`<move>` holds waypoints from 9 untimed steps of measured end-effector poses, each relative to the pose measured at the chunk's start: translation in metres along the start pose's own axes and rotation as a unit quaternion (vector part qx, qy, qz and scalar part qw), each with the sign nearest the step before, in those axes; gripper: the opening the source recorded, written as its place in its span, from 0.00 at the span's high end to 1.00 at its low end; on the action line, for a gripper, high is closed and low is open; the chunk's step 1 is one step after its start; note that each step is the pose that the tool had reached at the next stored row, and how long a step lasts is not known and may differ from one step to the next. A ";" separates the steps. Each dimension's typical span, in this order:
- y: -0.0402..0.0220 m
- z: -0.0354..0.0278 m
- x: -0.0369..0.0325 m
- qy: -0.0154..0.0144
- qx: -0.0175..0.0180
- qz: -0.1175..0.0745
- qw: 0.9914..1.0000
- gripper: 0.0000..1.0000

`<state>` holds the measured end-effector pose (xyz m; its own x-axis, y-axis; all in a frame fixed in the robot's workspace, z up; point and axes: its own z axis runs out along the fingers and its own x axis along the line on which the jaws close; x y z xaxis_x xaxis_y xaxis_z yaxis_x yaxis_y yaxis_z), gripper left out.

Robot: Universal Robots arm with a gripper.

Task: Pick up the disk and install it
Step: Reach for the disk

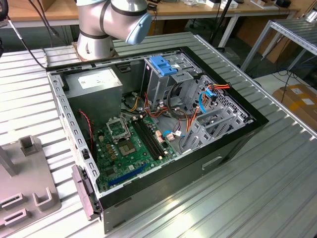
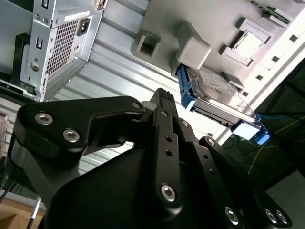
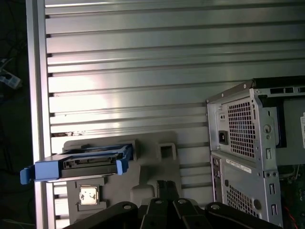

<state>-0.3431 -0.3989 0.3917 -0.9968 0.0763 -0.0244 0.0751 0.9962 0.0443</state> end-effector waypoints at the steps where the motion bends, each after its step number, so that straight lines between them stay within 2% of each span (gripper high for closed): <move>1: -0.0002 0.0000 0.0019 0.000 0.000 0.000 1.000 0.89; 5: -0.0007 -0.0001 0.0091 0.000 0.000 0.000 1.000 0.89; 9: -0.0007 -0.0002 0.0095 0.000 0.000 0.000 1.000 0.89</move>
<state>-0.3526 -0.3989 0.3916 -0.9968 0.0762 -0.0244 0.0751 0.9962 0.0443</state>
